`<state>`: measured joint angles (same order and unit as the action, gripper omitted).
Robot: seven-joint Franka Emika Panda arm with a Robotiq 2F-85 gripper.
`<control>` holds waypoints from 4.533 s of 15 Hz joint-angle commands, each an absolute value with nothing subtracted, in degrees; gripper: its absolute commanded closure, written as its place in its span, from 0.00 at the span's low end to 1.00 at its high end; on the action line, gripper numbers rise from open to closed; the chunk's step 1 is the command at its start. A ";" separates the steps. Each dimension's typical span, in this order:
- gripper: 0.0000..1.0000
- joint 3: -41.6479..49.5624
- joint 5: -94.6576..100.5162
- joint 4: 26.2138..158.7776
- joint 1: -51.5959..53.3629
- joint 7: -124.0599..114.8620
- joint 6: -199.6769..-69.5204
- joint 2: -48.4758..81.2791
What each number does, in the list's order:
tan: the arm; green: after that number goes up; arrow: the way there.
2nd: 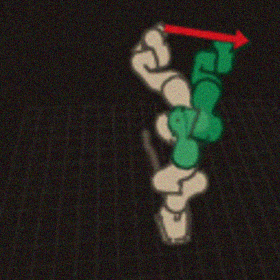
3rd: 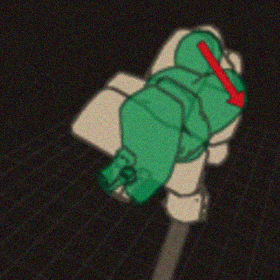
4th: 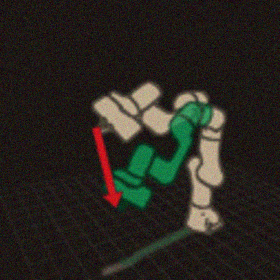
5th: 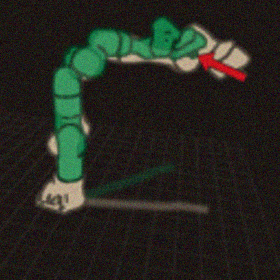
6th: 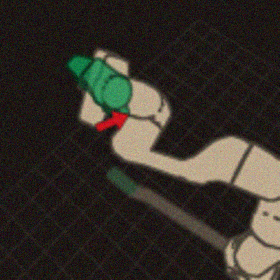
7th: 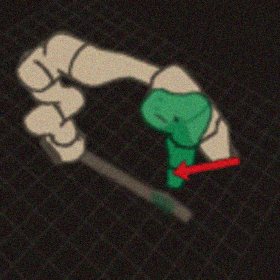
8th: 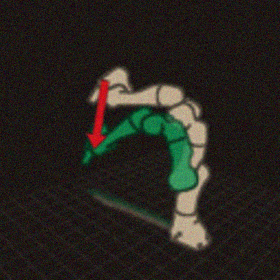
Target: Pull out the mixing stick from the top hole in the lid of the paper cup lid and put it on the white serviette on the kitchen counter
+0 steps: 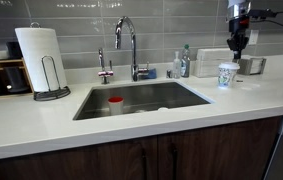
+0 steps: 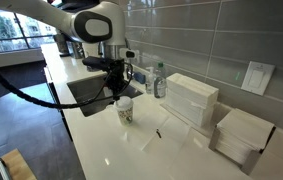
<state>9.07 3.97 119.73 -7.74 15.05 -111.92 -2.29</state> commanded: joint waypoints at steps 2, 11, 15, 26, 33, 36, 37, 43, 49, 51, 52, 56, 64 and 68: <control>0.98 9.12 3.47 118.41 -8.01 15.90 -108.68 -3.65; 0.98 8.83 3.99 113.29 -7.79 13.28 -102.04 -3.93; 0.98 8.76 3.86 111.34 -7.76 12.54 -99.48 -4.11; 0.98 8.57 4.06 106.50 -7.68 10.01 -93.07 -5.09; 0.98 8.73 3.73 103.99 -7.77 9.90 -90.28 -5.73; 0.98 9.80 2.24 105.56 -8.64 8.03 -97.26 -7.12; 0.98 10.28 1.65 106.11 -8.94 7.98 -99.36 -7.67; 0.98 13.94 -3.95 109.93 -11.60 9.16 -111.63 -9.30; 0.98 16.44 -6.54 119.66 -12.39 17.50 -127.04 -11.01; 0.98 17.73 -8.93 121.58 -12.62 20.75 -130.91 -11.02; 0.98 18.39 -10.18 122.42 -12.67 22.35 -132.22 -11.07; 0.98 20.77 -11.89 125.06 -13.01 31.03 -137.91 -10.90; 0.93 21.28 -10.44 126.76 -13.22 31.77 -140.32 -9.65; 0.98 21.81 -12.13 128.44 -12.48 36.24 -139.78 -10.82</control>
<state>21.35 -10.51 126.72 -13.03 32.05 -140.25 -9.63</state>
